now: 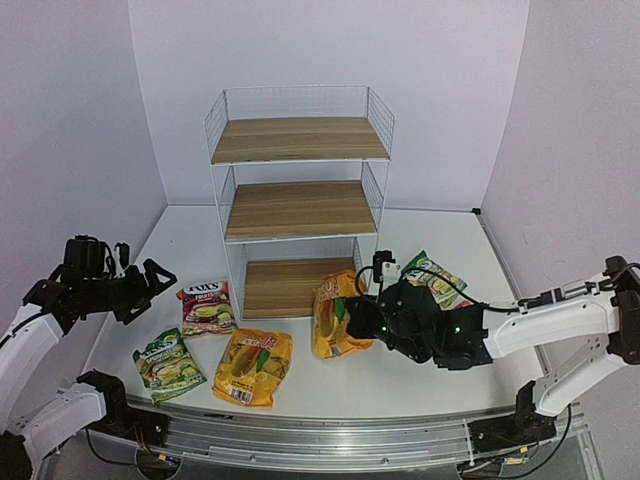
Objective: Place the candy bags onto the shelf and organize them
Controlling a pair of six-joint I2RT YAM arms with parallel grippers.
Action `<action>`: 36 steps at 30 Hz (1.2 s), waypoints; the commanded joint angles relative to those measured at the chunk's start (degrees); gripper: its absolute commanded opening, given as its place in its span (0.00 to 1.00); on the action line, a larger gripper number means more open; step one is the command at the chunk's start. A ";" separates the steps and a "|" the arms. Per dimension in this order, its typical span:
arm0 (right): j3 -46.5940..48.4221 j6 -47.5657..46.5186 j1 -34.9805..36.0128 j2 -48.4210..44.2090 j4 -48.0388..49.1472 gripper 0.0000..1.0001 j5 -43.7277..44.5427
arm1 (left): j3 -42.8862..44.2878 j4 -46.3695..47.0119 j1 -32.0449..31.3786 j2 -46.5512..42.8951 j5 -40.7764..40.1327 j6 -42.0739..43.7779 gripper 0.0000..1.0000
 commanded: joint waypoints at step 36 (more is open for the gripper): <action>16.63 2.07 -11.38 24.48 29.77 0.00 -8.45 | 0.62 0.05 0.09 -0.95 -0.01 -0.46 1.00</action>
